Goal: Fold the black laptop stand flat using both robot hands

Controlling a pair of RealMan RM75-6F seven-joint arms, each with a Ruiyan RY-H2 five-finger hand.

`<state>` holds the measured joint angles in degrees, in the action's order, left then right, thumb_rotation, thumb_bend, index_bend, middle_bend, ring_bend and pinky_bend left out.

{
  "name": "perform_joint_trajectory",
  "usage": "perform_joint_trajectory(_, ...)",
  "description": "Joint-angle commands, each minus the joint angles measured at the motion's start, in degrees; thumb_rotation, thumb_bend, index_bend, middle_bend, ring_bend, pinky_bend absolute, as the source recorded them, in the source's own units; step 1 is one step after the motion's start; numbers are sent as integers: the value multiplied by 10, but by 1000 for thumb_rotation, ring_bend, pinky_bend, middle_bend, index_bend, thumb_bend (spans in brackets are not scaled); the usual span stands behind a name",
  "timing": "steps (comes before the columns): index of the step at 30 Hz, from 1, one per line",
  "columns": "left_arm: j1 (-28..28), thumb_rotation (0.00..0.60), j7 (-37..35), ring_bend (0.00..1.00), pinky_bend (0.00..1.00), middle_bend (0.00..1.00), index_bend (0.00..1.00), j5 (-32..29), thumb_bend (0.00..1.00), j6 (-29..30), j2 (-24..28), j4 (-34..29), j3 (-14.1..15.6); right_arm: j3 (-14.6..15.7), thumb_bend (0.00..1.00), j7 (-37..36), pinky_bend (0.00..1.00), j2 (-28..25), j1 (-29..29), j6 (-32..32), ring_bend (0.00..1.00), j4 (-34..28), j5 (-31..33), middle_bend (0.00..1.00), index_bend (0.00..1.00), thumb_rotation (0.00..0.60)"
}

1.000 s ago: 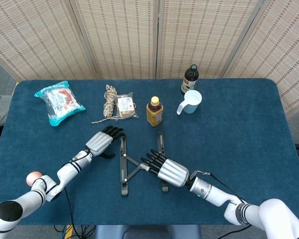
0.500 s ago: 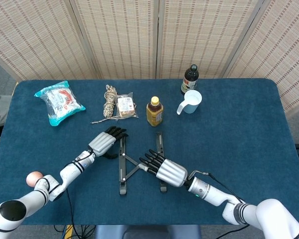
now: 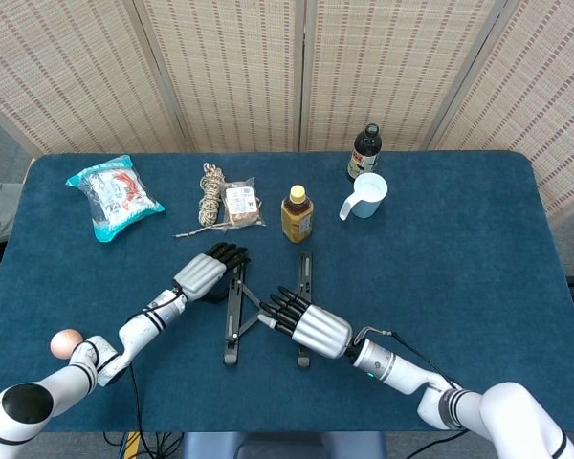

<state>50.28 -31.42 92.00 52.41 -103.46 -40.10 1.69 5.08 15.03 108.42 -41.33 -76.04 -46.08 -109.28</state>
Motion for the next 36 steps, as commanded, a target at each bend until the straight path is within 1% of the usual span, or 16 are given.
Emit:
perform_joint_trajectory(1,0,600,1,0,0,33,110,0,222,0,-1,0,0,-2,0,-3,0,5,-2,-3,0,6,1,0,0,600)
perform_joint_trajectory(15,-1,600,-1,0,0,33,110,-3,222,-2,0,-1,3,-10,0,-6,0,18,-14,-10,0,14,6,0,0,600)
perform_joint_trajectory(36,1,600,-2,0,0,33,110,-1,222,0,-5,-9,5,-29,0,-6,0,56,-37,-6,0,36,21,0,0,600)
